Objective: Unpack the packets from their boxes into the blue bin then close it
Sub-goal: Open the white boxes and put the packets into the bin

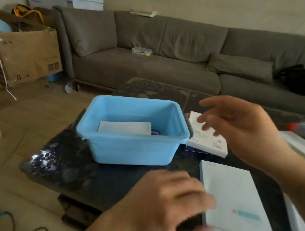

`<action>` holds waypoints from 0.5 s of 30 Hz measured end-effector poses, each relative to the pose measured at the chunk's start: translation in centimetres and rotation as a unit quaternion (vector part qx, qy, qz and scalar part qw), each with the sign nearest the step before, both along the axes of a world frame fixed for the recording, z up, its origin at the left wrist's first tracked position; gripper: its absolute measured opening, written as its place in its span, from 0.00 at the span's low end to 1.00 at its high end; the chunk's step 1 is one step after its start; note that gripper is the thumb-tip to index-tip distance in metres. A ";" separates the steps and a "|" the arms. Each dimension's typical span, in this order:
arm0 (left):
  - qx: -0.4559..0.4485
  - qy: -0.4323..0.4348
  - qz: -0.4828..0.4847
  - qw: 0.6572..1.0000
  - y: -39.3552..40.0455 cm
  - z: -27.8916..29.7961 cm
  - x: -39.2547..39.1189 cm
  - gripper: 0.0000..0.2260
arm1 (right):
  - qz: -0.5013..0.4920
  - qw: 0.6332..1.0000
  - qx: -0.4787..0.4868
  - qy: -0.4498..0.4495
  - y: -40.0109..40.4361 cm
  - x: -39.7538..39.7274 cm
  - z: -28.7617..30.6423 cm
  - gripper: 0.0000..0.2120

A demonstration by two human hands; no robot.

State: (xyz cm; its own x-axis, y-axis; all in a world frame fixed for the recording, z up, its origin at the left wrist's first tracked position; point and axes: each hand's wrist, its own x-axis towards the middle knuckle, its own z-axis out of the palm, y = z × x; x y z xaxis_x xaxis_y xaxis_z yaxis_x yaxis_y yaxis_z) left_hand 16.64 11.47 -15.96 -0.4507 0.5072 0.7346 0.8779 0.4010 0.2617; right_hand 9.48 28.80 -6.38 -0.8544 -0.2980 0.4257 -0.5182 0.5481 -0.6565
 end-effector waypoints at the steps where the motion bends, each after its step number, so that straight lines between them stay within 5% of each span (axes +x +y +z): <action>1: -0.097 -0.003 -0.022 0.995 1.1 -1.3 0.3 0.08 | -0.019 0.999 -0.043 0.001 2.2 1.3 -0.7 0.11; 5: -0.280 0.068 -0.039 0.957 3.7 -5.8 0.9 0.10 | -0.127 0.984 -0.125 0.007 10.0 5.3 -4.9 0.14; 11: -0.177 0.031 -0.042 0.983 5.3 -6.1 1.0 0.07 | -0.167 0.967 -0.185 0.046 13.6 8.6 -7.3 0.08; 15: -0.169 0.047 -0.026 0.984 5.6 -5.3 0.5 0.08 | -0.177 0.972 -0.118 0.104 13.9 10.5 -7.2 0.07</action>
